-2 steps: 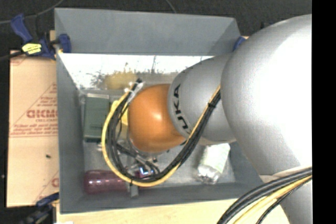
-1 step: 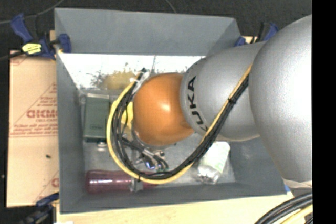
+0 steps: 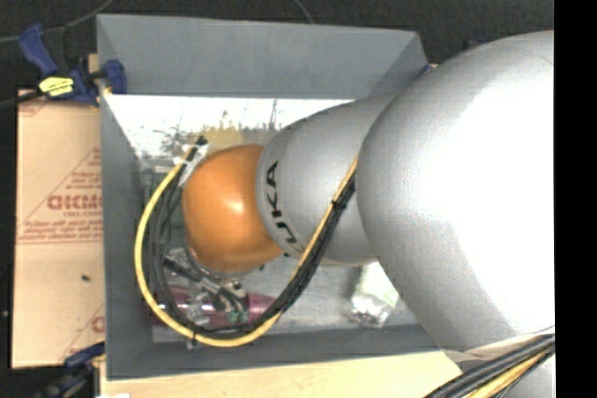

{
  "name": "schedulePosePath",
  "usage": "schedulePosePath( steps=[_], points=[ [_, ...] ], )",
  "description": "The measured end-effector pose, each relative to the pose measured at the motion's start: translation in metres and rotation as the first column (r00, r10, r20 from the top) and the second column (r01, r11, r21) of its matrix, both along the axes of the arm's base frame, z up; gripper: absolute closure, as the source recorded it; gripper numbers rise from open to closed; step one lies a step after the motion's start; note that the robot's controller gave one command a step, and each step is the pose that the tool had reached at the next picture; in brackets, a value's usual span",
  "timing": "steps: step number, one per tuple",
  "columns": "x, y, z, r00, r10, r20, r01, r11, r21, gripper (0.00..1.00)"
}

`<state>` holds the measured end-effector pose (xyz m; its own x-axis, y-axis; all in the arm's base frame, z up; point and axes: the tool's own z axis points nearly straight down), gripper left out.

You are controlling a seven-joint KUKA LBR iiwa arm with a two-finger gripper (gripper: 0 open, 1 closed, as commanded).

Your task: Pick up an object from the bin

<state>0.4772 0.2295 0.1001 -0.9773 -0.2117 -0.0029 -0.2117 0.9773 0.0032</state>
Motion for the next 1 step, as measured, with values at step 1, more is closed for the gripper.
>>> schedulePosePath(
  steps=[1],
  points=[
    [0.0010, -0.0226, -0.0268, 1.000, -0.006, 0.020, 0.005, 1.000, 0.007, 0.00]
  ],
)
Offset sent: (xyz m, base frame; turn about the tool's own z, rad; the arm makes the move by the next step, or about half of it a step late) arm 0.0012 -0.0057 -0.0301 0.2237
